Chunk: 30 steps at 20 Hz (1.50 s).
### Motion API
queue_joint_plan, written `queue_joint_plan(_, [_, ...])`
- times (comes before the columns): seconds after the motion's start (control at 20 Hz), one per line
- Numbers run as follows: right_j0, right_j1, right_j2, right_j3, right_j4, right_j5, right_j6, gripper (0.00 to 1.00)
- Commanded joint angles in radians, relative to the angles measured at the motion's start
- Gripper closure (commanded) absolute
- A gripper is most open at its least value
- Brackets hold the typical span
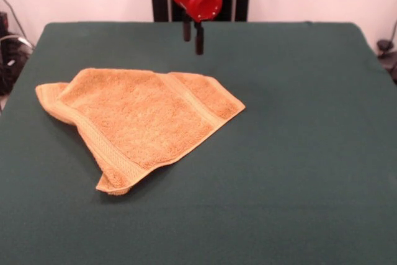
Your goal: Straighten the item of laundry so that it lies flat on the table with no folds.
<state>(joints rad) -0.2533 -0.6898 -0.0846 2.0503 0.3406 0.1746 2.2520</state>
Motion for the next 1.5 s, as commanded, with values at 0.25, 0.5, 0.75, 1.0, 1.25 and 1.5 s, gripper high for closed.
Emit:
queue_joint_plan(0.25, [-0.047,0.142,0.081,-0.136,-0.088,-0.011,0.029,0.00])
queue_joint_plan(0.5, [-0.062,0.170,0.084,-0.171,-0.130,-0.032,0.028,0.00])
queue_joint_plan(0.75, [-0.074,0.182,0.105,-0.167,-0.149,-0.042,0.054,0.00])
queue_joint_plan(1.0, [-0.081,0.191,0.115,-0.169,-0.159,-0.054,0.071,0.00])
queue_joint_plan(1.25, [-0.082,0.197,0.116,-0.180,-0.168,-0.063,0.074,0.00])
queue_joint_plan(1.5, [-0.083,0.197,0.118,-0.178,-0.174,-0.062,0.086,0.00])
